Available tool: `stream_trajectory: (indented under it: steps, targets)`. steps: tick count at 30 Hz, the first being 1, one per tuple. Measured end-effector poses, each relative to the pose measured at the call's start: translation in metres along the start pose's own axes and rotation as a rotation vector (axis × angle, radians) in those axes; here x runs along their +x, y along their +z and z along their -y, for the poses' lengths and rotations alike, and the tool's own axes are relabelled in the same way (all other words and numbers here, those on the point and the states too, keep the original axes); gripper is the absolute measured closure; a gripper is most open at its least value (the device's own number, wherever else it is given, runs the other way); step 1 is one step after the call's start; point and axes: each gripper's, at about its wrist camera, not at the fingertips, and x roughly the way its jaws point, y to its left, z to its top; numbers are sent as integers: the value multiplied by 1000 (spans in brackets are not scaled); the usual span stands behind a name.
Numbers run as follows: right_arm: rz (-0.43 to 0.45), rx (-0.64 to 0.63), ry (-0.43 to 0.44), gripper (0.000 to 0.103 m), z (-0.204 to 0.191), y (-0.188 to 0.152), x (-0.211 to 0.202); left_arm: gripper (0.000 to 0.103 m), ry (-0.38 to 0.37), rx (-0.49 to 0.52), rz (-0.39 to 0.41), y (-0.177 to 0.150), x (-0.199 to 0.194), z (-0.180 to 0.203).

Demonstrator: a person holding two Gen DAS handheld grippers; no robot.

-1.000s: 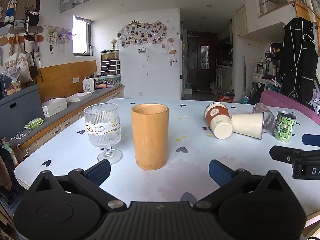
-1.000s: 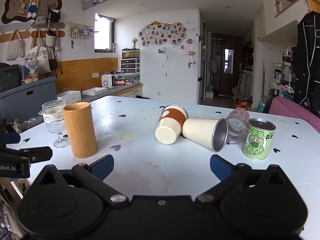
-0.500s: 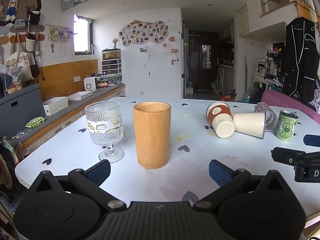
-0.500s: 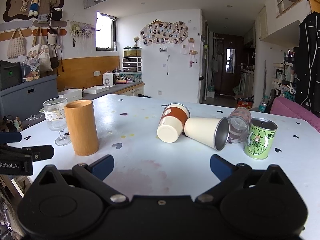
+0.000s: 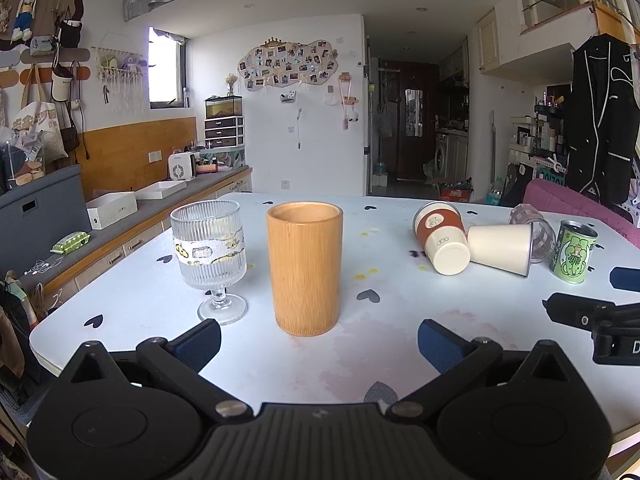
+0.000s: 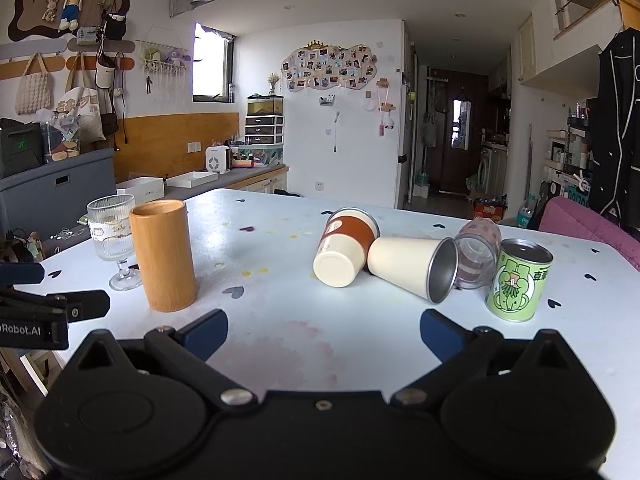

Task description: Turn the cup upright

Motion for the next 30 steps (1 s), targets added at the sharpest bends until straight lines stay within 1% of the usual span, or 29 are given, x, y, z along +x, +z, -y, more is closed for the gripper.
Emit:
stream_trajectory:
  steps: [30]
  targets:
    - [-1, -3, -9, 0, 3, 2, -3, 0, 2, 8, -1, -1, 1, 3]
